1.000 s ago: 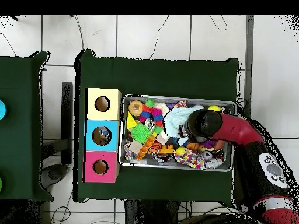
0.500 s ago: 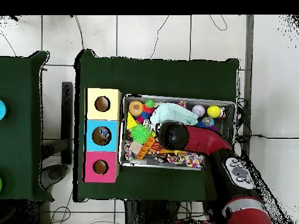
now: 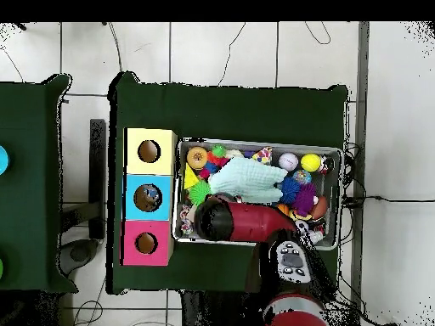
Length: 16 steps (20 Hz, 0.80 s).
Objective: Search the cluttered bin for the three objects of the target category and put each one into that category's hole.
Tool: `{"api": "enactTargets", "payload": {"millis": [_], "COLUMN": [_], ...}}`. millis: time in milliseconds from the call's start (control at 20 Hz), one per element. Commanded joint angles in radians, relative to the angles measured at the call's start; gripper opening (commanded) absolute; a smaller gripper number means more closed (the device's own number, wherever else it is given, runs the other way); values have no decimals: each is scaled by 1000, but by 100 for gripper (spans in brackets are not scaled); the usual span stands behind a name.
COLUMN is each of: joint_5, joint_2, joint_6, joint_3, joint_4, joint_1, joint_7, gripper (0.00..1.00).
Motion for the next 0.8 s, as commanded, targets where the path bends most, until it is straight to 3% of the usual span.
{"api": "enactTargets", "payload": {"millis": [50,300,550,800], "joint_5": [48,61,107,136], "joint_2": [14,3,7,102], "joint_6": [-14,-30,-115,-148], "joint_3": [-70,-31,86,152], "joint_4": [141,162,204,101], "joint_1": [77,54,-6,-65], "joint_7": [275,280,306,263], "gripper": [100,100,100,100]}}
